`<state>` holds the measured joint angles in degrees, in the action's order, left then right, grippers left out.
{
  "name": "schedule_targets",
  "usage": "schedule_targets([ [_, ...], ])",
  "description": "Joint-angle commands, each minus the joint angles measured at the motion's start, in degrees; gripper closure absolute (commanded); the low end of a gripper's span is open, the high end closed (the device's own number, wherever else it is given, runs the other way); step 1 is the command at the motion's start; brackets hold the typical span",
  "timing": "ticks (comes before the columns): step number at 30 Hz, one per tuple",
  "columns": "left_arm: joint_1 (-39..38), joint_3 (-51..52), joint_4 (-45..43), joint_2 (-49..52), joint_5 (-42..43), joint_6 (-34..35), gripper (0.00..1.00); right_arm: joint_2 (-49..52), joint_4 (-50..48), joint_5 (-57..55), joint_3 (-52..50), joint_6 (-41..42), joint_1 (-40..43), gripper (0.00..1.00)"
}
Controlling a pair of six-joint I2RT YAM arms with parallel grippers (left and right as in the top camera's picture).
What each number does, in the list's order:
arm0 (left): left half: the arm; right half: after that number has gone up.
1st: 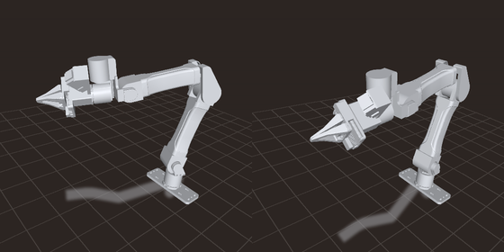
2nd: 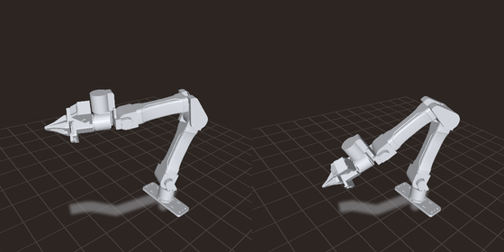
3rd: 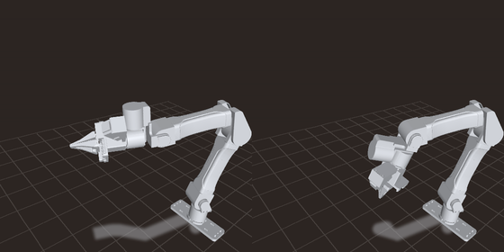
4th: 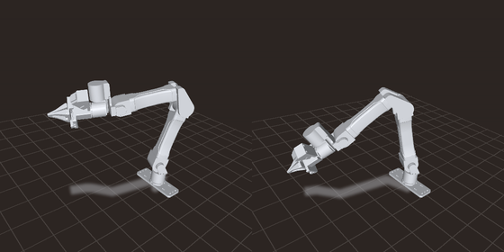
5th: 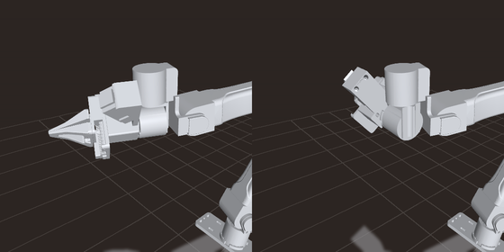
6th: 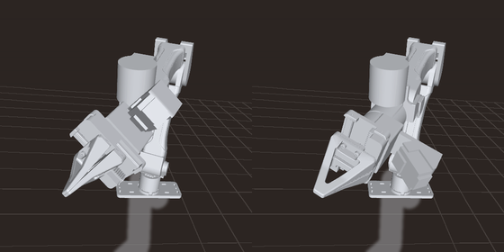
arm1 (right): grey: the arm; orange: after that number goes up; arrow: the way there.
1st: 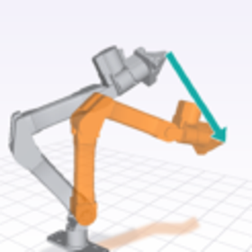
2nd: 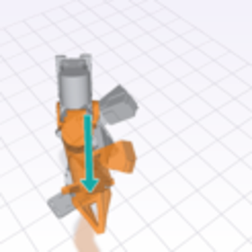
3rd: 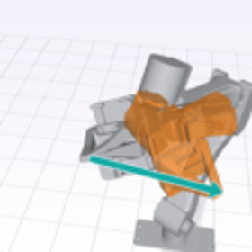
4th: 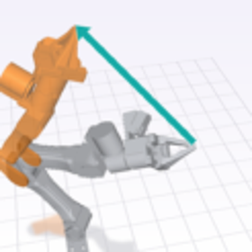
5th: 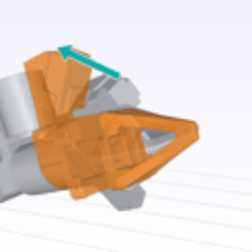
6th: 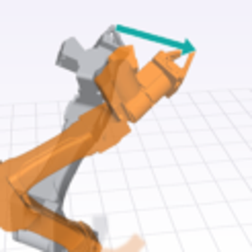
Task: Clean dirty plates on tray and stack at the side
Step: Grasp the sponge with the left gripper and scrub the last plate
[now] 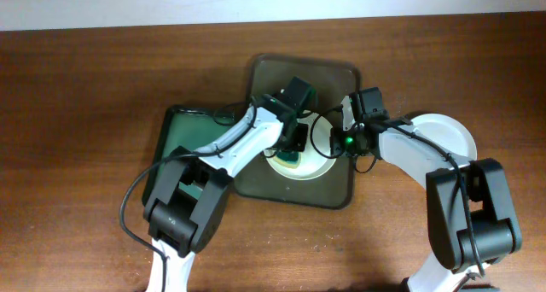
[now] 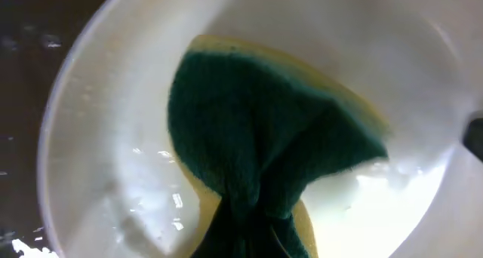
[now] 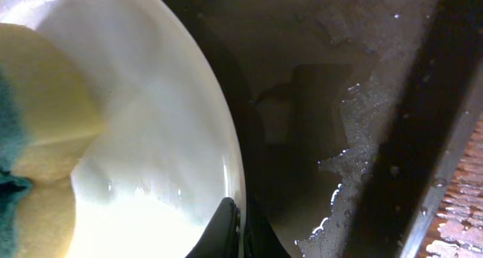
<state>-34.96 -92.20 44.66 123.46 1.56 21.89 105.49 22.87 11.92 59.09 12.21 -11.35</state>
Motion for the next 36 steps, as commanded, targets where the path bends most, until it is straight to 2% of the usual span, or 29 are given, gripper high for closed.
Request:
schedule_targets([
  [1,7.32,-0.24,1.25,1.88,-1.70,-0.96,1.00,1.38,4.90,-7.19,-0.70,1.81,-0.15,0.96],
  [4,8.81,-0.22,0.50,1.90,-0.04,-0.96,1.00,1.38,7.15,-10.08,-0.70,1.81,-0.15,0.96],
  [8,4.20,-0.20,-3.61,3.13,5.11,-0.98,1.00,1.38,7.15,-10.01,-0.70,1.79,-0.26,0.96],
  [13,-2.71,-0.20,-8.76,8.26,18.14,-0.31,1.00,1.38,7.19,-8.85,-0.70,1.77,-0.26,0.96],
  [21,-3.96,-0.55,-9.55,8.52,29.05,-0.96,1.00,1.38,6.84,-6.34,-0.70,1.77,-0.26,0.96],
  [27,-5.57,-0.55,-10.23,8.52,29.11,-1.27,1.00,1.38,6.73,-6.34,-0.70,1.77,-0.26,0.96],
  [31,-5.66,-0.55,-9.62,8.52,29.09,-3.82,1.00,1.38,6.73,-6.36,-0.70,1.75,-0.26,0.96],
  [36,-5.05,-2.84,-4.42,8.31,28.68,-6.38,1.00,1.38,6.82,-6.36,-0.70,1.77,-0.26,0.96],
])
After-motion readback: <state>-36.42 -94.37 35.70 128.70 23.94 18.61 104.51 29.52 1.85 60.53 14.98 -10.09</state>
